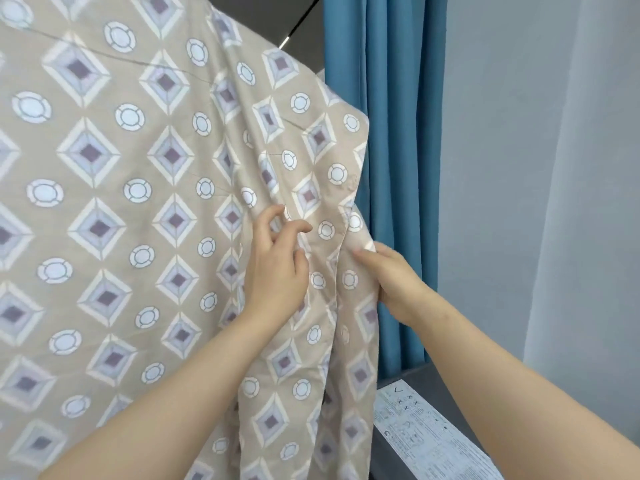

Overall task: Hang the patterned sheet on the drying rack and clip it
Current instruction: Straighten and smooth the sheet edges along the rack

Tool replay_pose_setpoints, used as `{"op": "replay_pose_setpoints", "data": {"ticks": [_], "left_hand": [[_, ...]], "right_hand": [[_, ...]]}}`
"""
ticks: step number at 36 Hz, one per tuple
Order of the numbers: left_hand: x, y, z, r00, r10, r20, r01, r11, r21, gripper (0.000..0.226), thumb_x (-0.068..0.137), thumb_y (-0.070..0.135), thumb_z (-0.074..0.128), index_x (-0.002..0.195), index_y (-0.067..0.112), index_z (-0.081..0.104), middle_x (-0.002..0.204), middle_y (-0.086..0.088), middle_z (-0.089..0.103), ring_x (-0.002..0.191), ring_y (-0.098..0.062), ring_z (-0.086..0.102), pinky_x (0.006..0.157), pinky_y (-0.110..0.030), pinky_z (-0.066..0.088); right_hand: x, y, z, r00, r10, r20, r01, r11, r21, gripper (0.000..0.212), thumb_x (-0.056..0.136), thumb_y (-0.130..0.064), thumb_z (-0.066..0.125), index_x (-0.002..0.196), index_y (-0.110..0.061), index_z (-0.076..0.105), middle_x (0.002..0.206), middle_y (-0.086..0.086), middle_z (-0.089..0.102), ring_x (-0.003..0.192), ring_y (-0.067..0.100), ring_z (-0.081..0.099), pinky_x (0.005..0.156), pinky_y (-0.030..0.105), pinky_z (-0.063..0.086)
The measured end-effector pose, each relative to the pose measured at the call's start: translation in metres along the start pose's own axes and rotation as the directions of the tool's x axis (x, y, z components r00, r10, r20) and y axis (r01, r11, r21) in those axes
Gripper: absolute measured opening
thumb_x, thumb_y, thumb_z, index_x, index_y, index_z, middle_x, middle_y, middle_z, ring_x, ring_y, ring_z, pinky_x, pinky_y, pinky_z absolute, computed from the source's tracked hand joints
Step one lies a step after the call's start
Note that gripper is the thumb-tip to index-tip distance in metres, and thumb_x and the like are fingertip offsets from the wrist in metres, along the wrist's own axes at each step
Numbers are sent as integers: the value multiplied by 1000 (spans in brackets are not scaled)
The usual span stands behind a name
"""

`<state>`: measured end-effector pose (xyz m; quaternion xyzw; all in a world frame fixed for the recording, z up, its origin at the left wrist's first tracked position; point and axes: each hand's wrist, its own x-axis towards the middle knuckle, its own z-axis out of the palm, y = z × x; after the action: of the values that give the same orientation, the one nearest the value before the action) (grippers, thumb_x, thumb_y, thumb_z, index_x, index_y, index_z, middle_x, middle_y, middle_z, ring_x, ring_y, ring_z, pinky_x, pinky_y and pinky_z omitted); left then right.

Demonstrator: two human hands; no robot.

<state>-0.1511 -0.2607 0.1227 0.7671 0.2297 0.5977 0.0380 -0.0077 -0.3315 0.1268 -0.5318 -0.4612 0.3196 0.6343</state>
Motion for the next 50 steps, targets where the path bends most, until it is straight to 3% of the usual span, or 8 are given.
{"op": "replay_pose_setpoints", "data": {"ticks": [5, 13, 19, 27, 32, 40, 44, 50], "left_hand": [[10, 1, -6, 999, -43, -3, 42, 997, -71, 31, 84, -4, 46, 106, 13, 59, 126, 5, 32, 88, -14, 55, 86, -34, 47], [19, -4, -19, 997, -45, 62, 49, 996, -80, 28, 85, 2, 51, 107, 18, 58, 123, 12, 30, 76, 13, 48, 78, -20, 39], [21, -8, -24, 992, -70, 110, 81, 991, -107, 26, 86, 4, 53, 105, 22, 57, 122, 13, 31, 80, 10, 50, 78, -18, 40], [29, -7, -34, 994, -65, 85, 79, 982, -169, 36, 86, 5, 53, 92, 41, 48, 119, 16, 33, 82, -1, 54, 77, -8, 38], [33, -7, -34, 994, -50, 93, 66, 981, -183, 31, 85, 6, 54, 97, 34, 52, 111, 32, 33, 84, -2, 54, 81, -23, 43], [40, -6, -38, 994, -28, 107, 46, 985, -169, 36, 85, 9, 57, 90, 43, 46, 111, 35, 30, 86, 2, 52, 75, -3, 35], [40, -7, -36, 990, -24, 136, 48, 983, -179, 38, 85, 8, 56, 90, 45, 46, 111, 31, 34, 85, 4, 53, 77, -12, 40], [40, -11, -36, 990, -39, 133, 60, 985, -164, 43, 84, 6, 57, 87, 47, 44, 111, 31, 34, 86, -3, 52, 73, 0, 34]], "right_hand": [[9, -24, 22, 972, -199, -128, 214, 969, 121, 61, 91, -34, 56, 142, -35, 23, 108, -18, 50, 109, 7, 50, 97, 26, 36], [25, -13, 41, 972, -120, -202, 103, 990, -92, 37, 83, -40, 65, 105, -14, 51, 104, -2, 56, 98, 15, 54, 80, 27, 42], [24, -11, 40, 987, -149, -58, 155, 979, 134, 6, 89, -9, 59, 93, -13, 56, 100, 13, 66, 89, 25, 65, 83, 38, 52], [31, -46, 4, 902, -239, -360, 381, 833, 401, 17, 94, -17, 51, 79, -22, 43, 78, -1, 57, 65, 13, 55, 60, 28, 45], [36, -31, 20, 994, -110, 29, 105, 985, 133, 28, 91, -29, 55, 119, -25, 56, 108, -1, 69, 98, 18, 66, 82, 34, 54], [50, -30, 9, 943, 10, -332, 115, 927, 357, 15, 92, -38, 52, 93, -27, 62, 113, -1, 64, 107, 19, 59, 101, 38, 43], [46, -7, 12, 981, 101, -164, -76, 985, 153, 26, 92, -32, 54, 106, -13, 62, 106, 8, 70, 90, 24, 65, 86, 37, 50], [53, -26, -3, 849, -55, -526, 204, 952, 230, 27, 91, -31, 56, 74, -13, 47, 67, 2, 45, 55, 17, 41, 46, 21, 35]]}}
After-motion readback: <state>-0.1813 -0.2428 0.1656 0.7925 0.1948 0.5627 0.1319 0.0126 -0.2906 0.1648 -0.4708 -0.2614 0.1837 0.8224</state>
